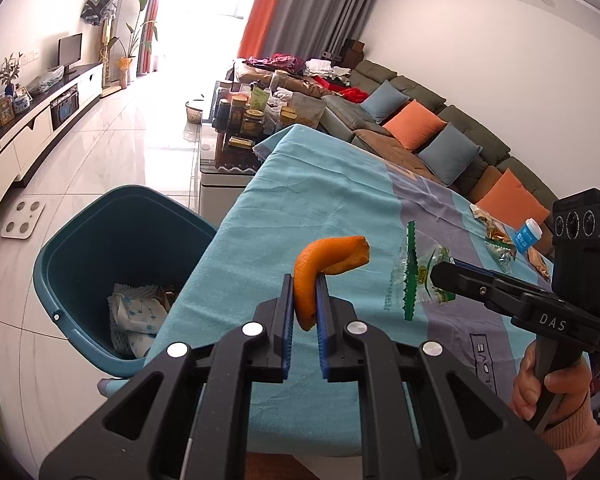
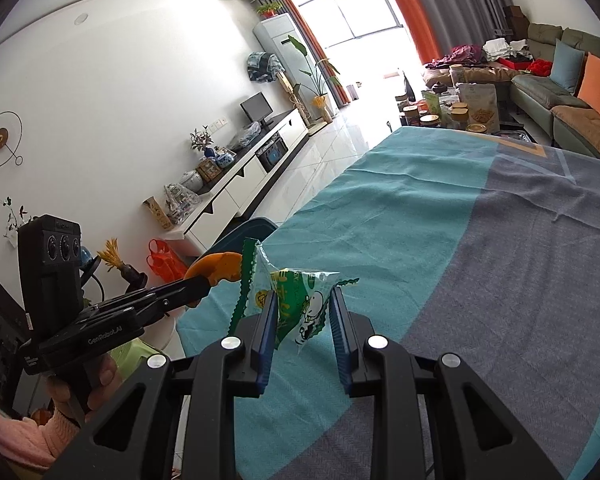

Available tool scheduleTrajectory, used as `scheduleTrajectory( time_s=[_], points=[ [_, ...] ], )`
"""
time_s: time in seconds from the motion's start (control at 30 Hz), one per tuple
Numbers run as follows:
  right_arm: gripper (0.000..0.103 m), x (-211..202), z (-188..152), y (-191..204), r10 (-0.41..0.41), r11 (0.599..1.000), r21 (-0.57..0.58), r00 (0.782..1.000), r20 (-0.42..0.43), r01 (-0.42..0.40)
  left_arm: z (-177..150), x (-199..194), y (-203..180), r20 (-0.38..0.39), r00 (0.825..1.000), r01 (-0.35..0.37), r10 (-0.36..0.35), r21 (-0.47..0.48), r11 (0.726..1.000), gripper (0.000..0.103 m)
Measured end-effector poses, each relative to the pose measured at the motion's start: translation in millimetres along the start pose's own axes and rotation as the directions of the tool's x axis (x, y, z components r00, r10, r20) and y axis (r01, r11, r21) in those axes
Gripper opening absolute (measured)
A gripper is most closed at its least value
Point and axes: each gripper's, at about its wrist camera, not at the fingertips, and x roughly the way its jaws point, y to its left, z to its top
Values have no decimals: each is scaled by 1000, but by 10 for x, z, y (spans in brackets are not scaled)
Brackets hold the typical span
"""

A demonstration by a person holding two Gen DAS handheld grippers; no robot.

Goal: Collect trash
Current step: 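Carry the orange peel and green wrapper over the teal bin with both tools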

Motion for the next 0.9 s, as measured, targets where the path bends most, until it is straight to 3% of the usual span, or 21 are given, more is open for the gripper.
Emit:
scheduleTrajectory(
  time_s=[0.9],
  points=[
    [24,627,306,560,92,989,-109,993,-80,-100,141,-174,785,50,989,-134,141,-119,984,10]
  ],
)
